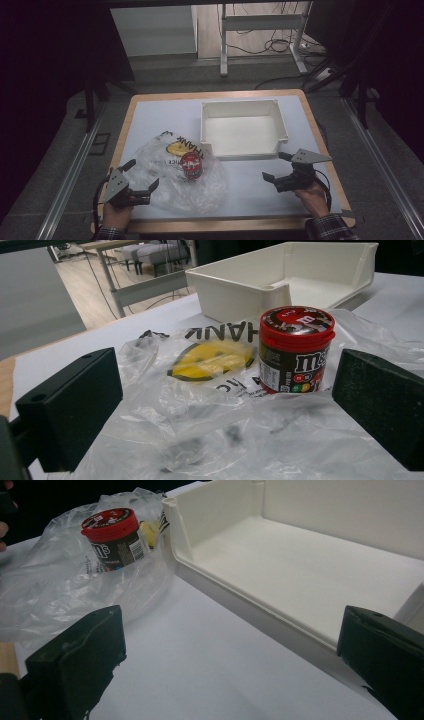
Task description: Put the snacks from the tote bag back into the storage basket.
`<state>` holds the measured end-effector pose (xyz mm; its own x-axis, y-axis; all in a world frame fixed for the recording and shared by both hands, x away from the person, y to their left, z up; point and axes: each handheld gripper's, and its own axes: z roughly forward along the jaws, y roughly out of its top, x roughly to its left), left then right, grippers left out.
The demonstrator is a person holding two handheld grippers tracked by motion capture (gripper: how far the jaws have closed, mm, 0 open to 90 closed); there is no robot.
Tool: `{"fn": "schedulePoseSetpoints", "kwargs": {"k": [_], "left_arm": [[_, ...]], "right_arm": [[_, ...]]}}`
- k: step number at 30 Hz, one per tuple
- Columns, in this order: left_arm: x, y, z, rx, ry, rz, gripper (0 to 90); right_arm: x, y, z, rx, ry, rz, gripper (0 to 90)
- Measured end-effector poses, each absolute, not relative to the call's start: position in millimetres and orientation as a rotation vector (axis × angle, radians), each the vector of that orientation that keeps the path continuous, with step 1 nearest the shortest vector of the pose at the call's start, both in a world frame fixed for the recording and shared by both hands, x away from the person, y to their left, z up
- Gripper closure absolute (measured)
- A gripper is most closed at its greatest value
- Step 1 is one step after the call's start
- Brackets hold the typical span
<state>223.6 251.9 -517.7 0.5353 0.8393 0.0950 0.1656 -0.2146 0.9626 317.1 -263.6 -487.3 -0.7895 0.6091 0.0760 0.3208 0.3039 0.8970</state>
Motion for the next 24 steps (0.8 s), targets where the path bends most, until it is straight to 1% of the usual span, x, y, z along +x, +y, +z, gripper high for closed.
{"fn": "schedulePoseSetpoints", "kwargs": {"k": [16, 24], "left_arm": [[223.7, 251.4, -517.9, 1.703, 0.852, 0.784, 0.0], [223.6, 251.5, -517.9, 1.703, 0.852, 0.786, 0.0]], "right_arm": [[324.1, -263.7, -485.5, 0.839, 2.333, 1.493, 0.0], [323.9, -256.0, -484.7, 0.793, 2.364, 1.484, 0.0]]}}
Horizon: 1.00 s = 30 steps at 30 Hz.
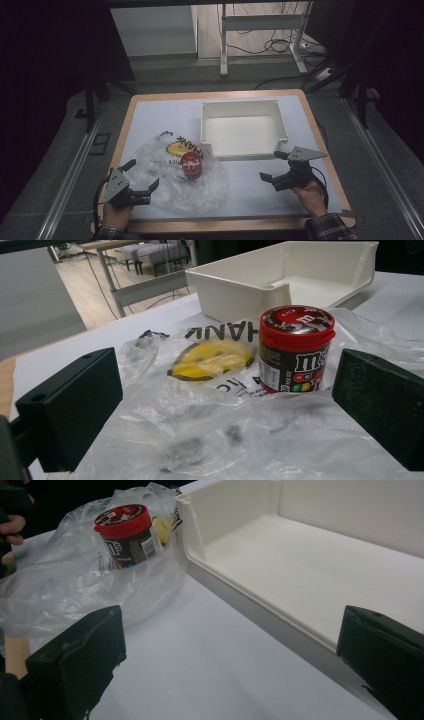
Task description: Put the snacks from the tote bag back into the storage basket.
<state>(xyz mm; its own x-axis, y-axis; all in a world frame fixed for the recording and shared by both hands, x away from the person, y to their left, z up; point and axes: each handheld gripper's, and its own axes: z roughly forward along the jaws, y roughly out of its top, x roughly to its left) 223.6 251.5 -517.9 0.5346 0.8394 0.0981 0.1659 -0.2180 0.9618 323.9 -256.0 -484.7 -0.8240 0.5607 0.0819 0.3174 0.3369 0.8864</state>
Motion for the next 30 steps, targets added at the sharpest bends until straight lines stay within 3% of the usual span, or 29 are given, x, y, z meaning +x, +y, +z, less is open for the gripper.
{"fn": "schedulePoseSetpoints", "kwargs": {"k": [30], "left_arm": [[223.5, 251.2, -518.0, 1.705, 0.852, 0.787, 0.0]], "right_arm": [[318.7, -234.6, -481.3, 0.698, 2.389, 1.456, 0.0]]}}
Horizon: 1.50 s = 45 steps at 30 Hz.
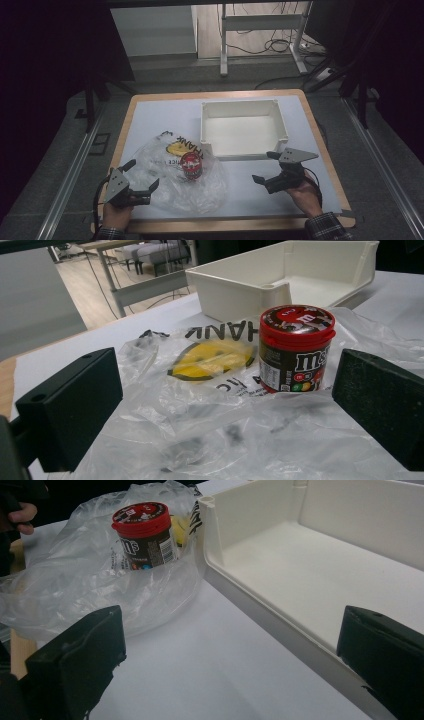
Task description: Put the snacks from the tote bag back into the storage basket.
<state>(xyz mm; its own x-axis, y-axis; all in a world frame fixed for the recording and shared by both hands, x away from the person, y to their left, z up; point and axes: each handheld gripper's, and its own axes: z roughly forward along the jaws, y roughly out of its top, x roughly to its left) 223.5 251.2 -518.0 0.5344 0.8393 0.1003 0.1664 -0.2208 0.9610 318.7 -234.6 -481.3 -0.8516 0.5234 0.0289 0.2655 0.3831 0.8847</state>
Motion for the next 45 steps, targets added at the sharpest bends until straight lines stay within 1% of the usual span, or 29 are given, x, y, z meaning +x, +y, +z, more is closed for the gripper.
{"fn": "schedulePoseSetpoints", "kwargs": {"k": [45], "left_arm": [[224.2, 250.3, -518.7, 1.713, 0.849, 0.782, 0.0]], "right_arm": [[320.0, -211.8, -481.6, 0.616, 2.448, 1.439, 0.0]]}}
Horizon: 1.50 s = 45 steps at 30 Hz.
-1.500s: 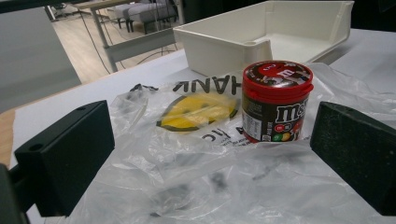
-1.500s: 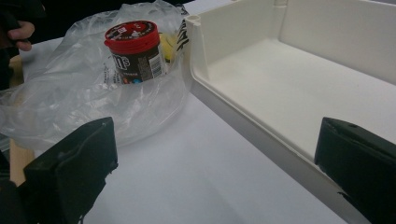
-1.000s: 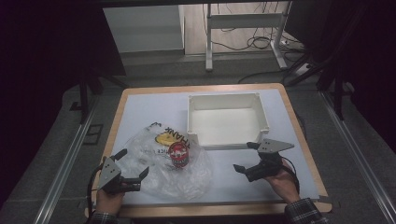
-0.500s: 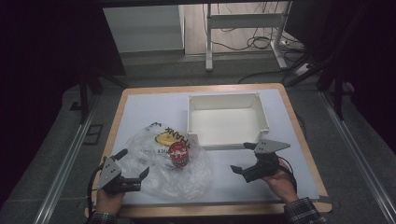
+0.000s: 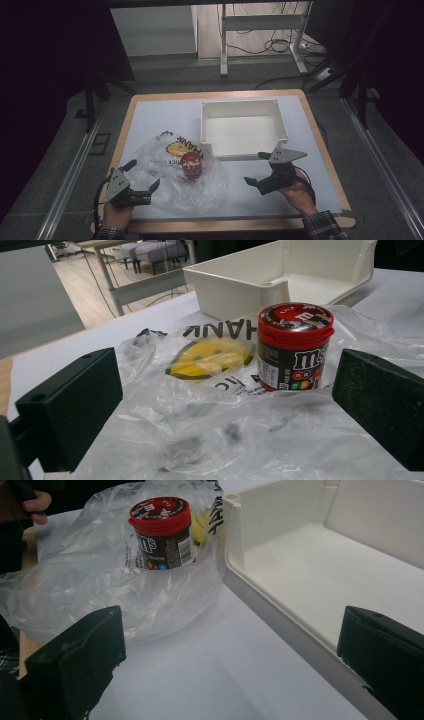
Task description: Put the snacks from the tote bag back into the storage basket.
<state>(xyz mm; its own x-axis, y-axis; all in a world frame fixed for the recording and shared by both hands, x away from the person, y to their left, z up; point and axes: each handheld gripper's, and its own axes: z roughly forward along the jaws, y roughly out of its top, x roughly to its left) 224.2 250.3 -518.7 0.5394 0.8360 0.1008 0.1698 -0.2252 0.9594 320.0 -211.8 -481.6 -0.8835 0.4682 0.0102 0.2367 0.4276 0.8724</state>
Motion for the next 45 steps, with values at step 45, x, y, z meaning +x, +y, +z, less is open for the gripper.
{"fn": "schedulePoseSetpoints", "kwargs": {"k": [45], "left_arm": [[224.0, 249.9, -518.8, 1.718, 0.849, 0.786, 0.0]], "right_arm": [[323.9, -180.6, -482.8, 0.525, 2.509, 1.473, 0.0]]}}
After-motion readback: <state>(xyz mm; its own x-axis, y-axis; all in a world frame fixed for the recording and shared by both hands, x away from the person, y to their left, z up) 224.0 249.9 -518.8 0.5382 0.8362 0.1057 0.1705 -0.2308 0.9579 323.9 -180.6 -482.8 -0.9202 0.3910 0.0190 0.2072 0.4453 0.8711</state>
